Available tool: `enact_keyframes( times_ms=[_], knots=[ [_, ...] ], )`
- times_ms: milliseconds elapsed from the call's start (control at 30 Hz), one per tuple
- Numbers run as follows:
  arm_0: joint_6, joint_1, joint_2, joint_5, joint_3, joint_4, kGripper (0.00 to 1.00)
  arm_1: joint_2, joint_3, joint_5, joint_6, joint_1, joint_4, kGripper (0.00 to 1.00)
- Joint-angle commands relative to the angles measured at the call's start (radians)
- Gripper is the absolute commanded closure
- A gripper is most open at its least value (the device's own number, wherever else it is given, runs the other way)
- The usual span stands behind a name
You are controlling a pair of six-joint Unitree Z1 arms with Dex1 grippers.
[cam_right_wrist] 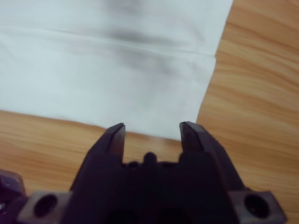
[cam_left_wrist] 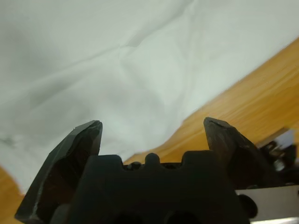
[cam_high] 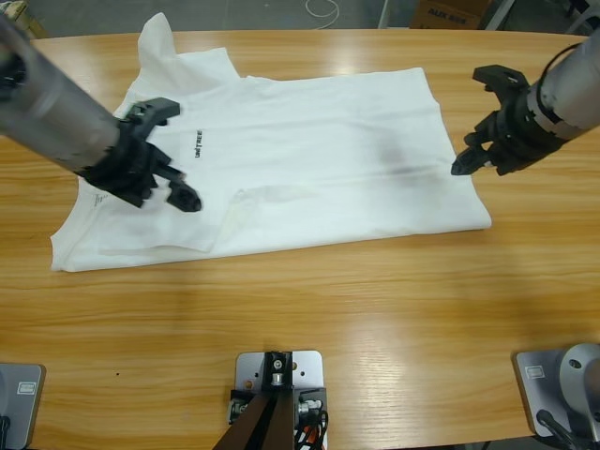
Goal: Fold clothes
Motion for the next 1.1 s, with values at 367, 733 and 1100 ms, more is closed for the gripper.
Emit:
enact_keyframes(
  times_ms=[367,733,1100],
  knots=[
    [-0.21,-0.155,0.277,-0.027,-0.044,-0.088,0.185,-0.036,0.067,-0.003,0.007,0.01,-0.023,0.438],
    [-0.21,-0.174,0.15,-0.017,-0.062,-0.087,0.184,-0.05,0.073,-0.009,0.009,0.01,-0.023,0.326],
    [-0.338,-0.174,0.047,0.079,0.067,0.013,0.234,-0.065,0.099,0.022,0.021,0.023,-0.043,0.516]
  ],
)
